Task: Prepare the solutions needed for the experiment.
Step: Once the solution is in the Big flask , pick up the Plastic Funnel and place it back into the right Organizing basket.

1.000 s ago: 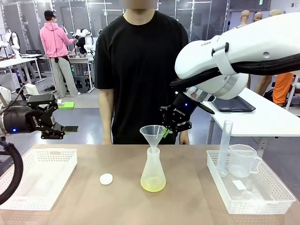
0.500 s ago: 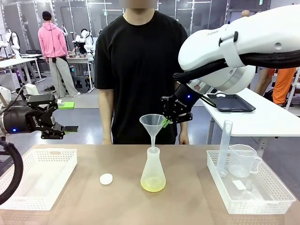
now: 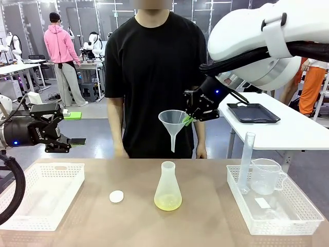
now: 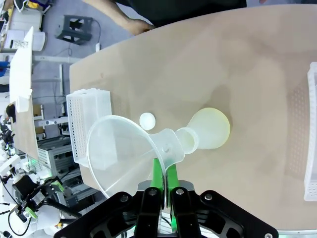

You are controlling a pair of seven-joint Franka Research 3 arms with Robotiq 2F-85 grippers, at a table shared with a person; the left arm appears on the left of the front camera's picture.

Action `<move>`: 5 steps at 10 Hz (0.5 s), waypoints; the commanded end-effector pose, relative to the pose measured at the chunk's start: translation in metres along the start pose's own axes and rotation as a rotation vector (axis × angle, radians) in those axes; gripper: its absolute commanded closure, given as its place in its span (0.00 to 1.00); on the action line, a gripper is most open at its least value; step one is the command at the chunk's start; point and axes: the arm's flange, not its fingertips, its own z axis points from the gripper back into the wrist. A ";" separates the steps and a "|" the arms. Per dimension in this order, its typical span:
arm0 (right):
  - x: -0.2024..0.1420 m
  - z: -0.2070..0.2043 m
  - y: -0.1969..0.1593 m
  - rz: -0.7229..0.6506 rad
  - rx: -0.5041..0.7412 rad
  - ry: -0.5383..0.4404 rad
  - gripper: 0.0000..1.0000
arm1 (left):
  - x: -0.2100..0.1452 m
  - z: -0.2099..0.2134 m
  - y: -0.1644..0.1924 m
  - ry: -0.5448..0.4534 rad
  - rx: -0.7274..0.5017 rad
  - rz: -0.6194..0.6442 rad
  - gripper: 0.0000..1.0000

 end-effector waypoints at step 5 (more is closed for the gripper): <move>0.023 0.055 -0.098 -0.142 -0.071 -0.138 1.00 | 0.000 -0.003 -0.002 0.000 -0.003 0.005 0.00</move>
